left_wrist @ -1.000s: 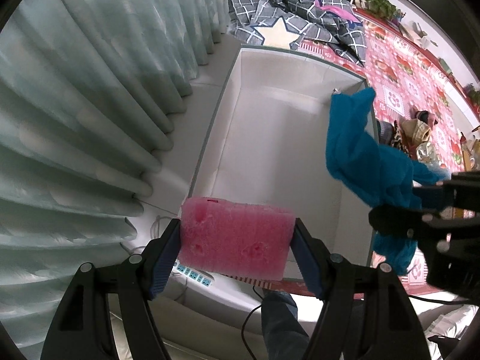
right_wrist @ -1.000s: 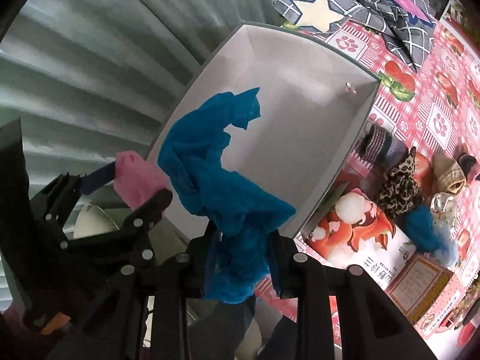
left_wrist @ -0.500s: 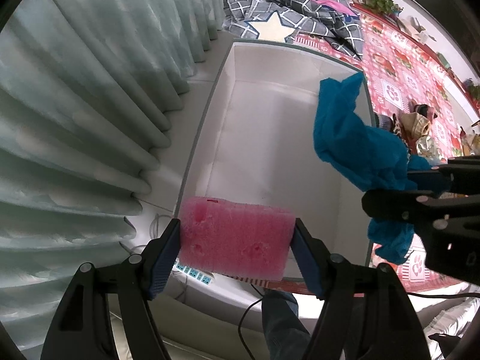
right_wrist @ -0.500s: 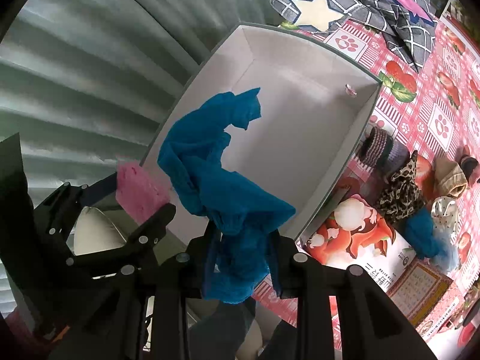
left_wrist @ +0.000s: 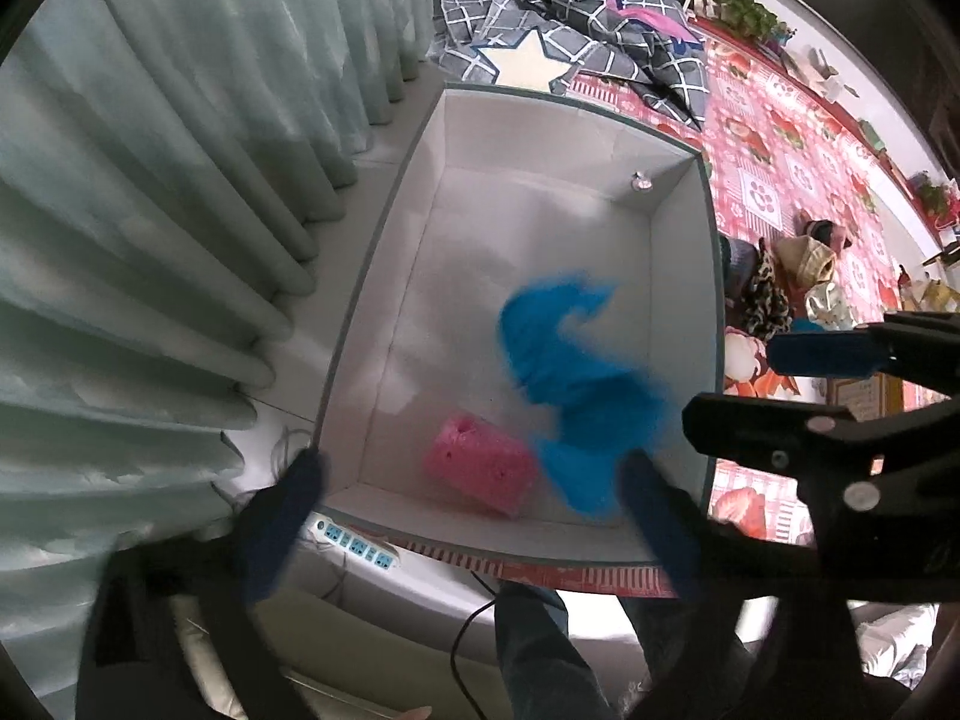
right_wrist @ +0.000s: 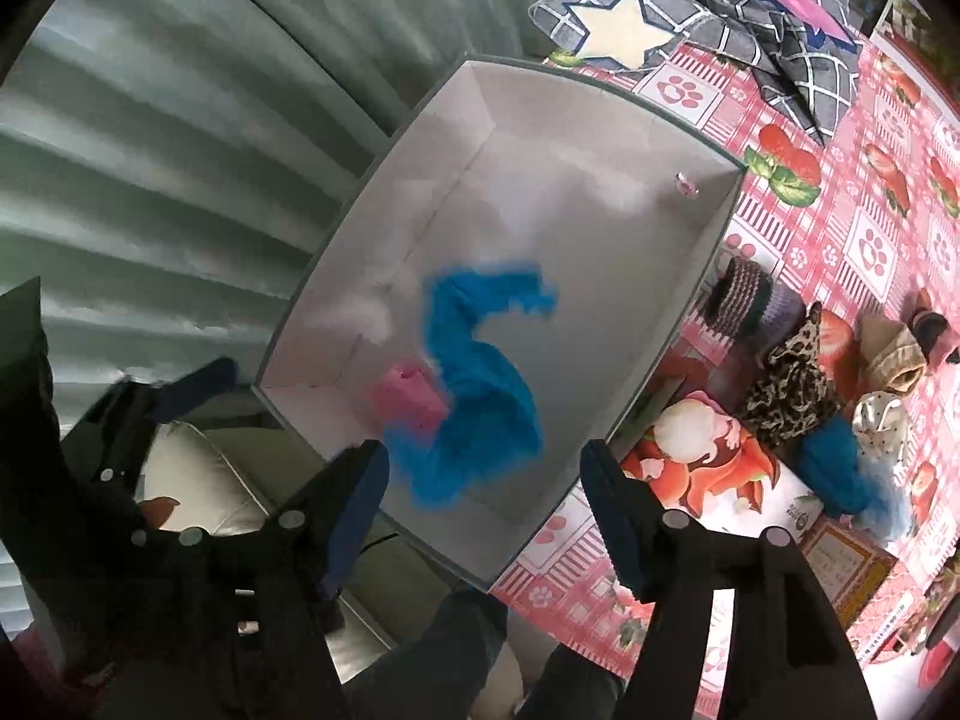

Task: Organize soft objects
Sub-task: 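Open left tool to drop the sponge while right tool drops blue cloth into box, then move both tools back to the soft items on the tablecloth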

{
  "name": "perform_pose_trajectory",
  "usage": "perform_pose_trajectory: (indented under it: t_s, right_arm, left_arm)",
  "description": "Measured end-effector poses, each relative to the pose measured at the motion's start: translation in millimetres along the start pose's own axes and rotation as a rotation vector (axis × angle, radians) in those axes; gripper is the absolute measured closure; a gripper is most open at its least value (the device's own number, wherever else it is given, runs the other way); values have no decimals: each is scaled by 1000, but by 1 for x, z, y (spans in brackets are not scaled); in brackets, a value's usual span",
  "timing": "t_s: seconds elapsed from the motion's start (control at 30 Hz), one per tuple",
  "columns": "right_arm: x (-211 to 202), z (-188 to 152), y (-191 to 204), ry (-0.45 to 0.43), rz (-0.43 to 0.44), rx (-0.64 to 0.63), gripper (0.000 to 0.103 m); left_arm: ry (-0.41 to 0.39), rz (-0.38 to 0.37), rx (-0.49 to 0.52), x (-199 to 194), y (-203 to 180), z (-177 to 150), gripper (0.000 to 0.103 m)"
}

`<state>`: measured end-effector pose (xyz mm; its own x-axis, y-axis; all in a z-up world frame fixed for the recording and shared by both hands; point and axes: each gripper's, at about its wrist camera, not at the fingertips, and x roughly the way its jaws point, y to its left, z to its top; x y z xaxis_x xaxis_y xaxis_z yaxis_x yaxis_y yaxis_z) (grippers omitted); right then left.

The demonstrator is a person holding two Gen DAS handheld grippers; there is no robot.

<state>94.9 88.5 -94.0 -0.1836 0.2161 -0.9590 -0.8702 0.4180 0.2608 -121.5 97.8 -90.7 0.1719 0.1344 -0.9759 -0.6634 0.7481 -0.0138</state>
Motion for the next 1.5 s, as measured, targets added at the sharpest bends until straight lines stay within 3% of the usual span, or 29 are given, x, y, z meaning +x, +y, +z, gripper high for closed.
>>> perform_pose_trajectory:
  t_s: [0.07,0.23,0.37,0.73,1.17,1.3,1.5]
  right_arm:
    - [-1,0,0,-4,-9,1,0]
    - [-9,0,3,-42,-91,-11,0]
    - [-14,-2,3,-50,-106,-14,0]
    - [-27,-8,0,-74,-97,4,0]
    - [-67,-26,-42,-128,-58,137,0]
    - [-85,-51,-74,-146,-3,249,0]
    - [-106,-125,-130,-150,54,457,0]
  left_arm:
    - [-11,-1,-7,1,1,2,0]
    - [-12,-12,-13,2,1,3,0]
    - [-5,-14,-16,-1,-1,1,0]
    - [-5,-11,-1,-8,-6,0,0]
    - [-7,-23,110,-27,-62,26,0]
    - [-12,-47,159,-33,-88,35,0]
    - [6,-88,232,-34,-129,51,0]
